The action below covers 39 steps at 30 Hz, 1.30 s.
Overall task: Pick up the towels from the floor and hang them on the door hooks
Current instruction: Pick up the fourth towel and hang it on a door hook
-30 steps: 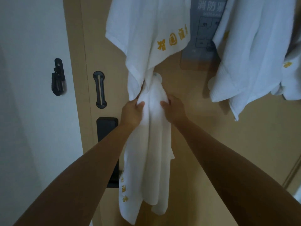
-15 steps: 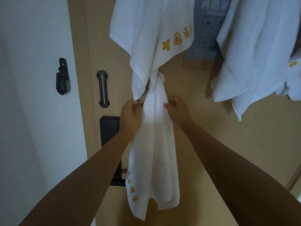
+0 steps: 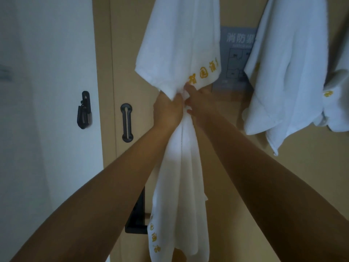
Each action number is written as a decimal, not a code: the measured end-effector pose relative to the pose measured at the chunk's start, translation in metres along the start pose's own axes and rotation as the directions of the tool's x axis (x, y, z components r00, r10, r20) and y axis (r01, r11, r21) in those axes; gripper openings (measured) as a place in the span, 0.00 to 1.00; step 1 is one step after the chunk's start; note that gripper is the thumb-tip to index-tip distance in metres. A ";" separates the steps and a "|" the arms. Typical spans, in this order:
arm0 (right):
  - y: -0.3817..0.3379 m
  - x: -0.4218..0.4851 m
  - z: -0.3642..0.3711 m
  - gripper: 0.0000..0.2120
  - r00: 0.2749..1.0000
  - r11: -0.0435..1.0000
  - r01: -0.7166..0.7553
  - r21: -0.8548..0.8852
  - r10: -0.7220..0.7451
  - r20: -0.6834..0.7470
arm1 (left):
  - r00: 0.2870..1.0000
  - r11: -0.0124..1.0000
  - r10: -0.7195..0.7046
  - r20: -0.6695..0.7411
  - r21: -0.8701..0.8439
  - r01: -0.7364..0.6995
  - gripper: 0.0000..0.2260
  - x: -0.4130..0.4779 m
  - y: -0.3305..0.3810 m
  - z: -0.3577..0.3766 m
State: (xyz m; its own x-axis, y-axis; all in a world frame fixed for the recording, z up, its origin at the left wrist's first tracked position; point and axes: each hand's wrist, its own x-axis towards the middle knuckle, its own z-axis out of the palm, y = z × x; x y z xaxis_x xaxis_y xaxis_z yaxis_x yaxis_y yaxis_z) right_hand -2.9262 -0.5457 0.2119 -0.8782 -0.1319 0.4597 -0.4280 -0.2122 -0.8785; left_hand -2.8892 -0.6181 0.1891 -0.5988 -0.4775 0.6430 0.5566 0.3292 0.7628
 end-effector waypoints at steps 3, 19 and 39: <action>-0.006 0.003 -0.010 0.11 0.995 1.000 -0.003 0.027 0.006 -0.104 | 0.998 0.995 -0.046 -0.047 -0.095 0.041 0.14 0.000 0.000 0.000; -0.006 0.012 -0.086 0.06 0.899 0.935 0.046 -0.352 -0.192 -0.393 | 0.966 0.968 -0.246 -0.077 -0.068 0.241 0.17 0.003 -0.044 0.010; 0.174 -0.073 -0.055 0.28 0.971 0.600 -0.147 -0.787 0.239 0.000 | 0.869 0.629 -0.414 0.272 0.775 0.057 0.18 -0.081 -0.162 -0.041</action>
State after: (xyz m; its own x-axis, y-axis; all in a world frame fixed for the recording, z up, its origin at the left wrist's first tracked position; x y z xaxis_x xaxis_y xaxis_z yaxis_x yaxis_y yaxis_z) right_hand -2.9483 -0.5193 0.0183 -0.9550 -0.1787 0.2368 -0.2951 0.6538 -0.6967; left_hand -2.9075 -0.6664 0.0108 -0.9073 -0.3294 0.2612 -0.1303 0.8111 0.5702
